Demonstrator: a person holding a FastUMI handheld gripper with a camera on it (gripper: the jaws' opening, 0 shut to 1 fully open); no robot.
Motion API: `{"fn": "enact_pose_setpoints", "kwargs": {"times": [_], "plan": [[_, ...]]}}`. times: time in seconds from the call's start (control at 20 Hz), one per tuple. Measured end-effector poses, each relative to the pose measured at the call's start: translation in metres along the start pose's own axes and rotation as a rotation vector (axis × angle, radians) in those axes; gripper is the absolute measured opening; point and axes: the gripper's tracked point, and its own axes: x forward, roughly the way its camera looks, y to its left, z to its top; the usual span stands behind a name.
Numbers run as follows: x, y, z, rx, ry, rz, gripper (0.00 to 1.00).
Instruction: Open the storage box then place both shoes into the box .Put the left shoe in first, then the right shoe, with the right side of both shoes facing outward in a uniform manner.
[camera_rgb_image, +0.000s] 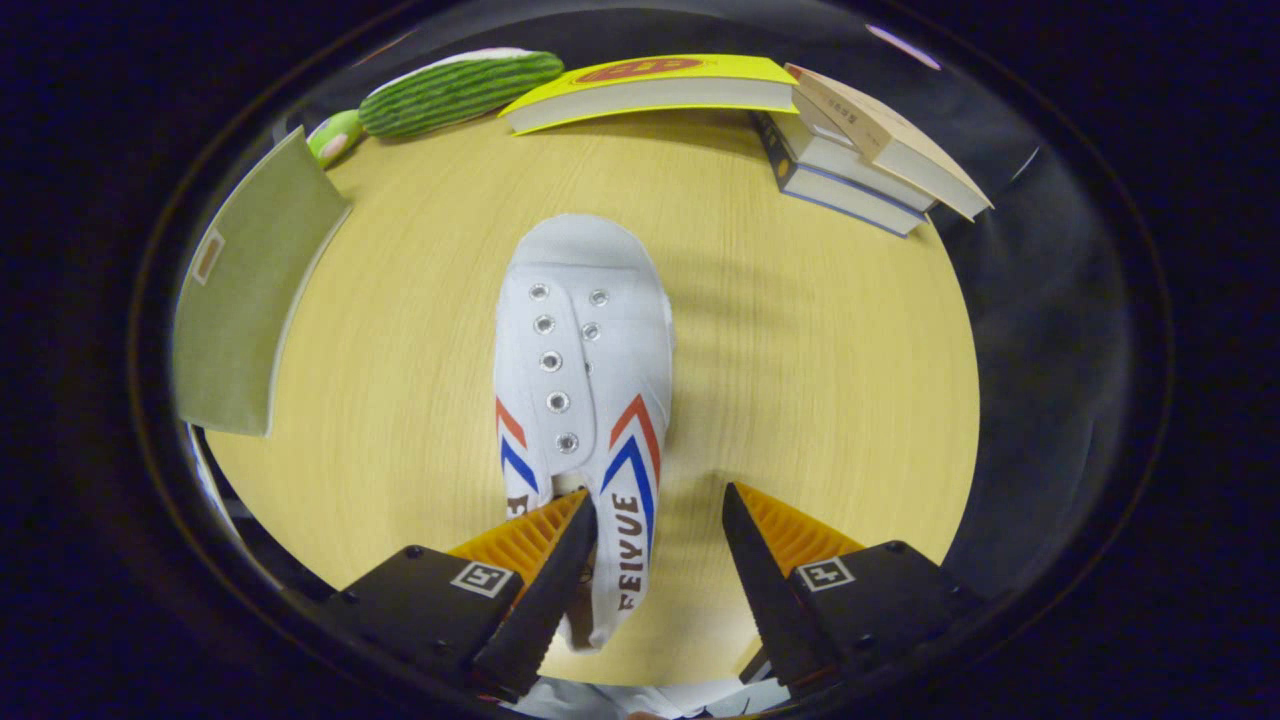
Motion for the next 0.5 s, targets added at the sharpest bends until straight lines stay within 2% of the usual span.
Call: {"fn": "enact_pose_setpoints", "kwargs": {"times": [0.15, 0.2, 0.3, 0.5], "plan": [[0.004, 0.002, 0.0, 0.058, 0.008, 0.069, 0.87], [0.003, 0.015, 0.001, 0.117, 0.012, 0.163, 0.84], [-0.002, 0.016, -0.002, 0.214, 0.017, 0.213, 0.44], [-0.002, 0.016, -0.002, 0.251, -0.076, 0.208, 0.36]]}}
